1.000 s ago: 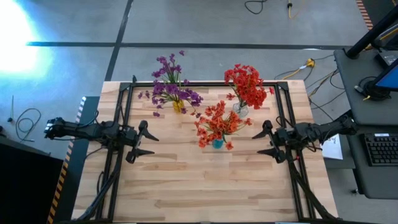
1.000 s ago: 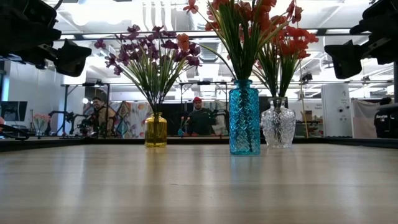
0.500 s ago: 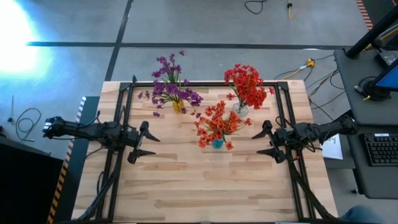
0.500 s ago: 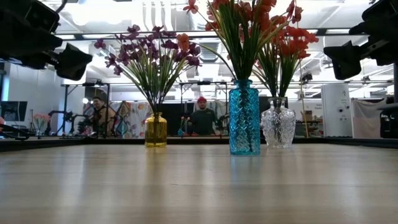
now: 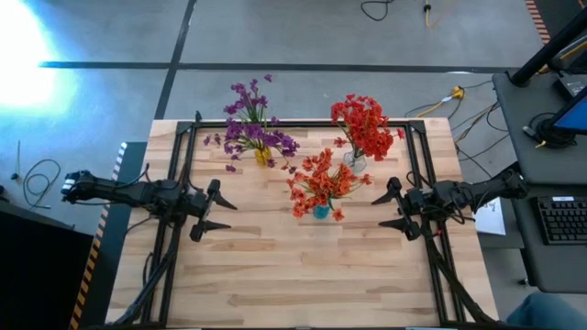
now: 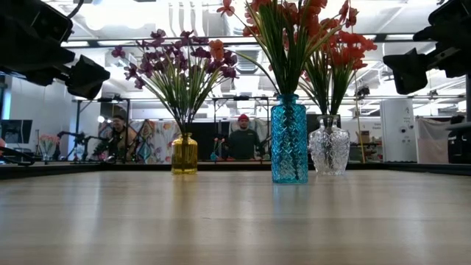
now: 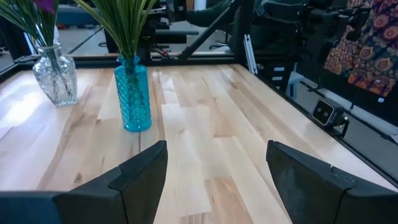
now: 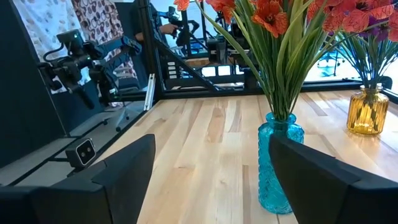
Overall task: Sort flowers into vase by color
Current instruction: Return to Home Position
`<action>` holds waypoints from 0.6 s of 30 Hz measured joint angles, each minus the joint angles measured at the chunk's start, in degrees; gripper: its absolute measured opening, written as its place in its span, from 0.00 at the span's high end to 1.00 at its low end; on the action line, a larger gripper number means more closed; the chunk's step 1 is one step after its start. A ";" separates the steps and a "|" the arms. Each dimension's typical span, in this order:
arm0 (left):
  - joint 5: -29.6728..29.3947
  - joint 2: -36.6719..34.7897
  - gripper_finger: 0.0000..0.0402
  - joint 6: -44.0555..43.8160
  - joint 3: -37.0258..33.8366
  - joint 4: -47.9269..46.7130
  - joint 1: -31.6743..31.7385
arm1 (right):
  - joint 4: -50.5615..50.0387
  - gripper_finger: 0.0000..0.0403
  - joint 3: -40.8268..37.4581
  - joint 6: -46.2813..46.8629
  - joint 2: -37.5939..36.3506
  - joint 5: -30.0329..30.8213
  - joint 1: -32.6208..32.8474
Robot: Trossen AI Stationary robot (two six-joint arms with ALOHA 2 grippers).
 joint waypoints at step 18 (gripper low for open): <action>-0.01 2.22 0.35 -0.01 0.00 -0.02 0.00 | 0.00 0.25 0.00 0.01 0.00 0.02 0.00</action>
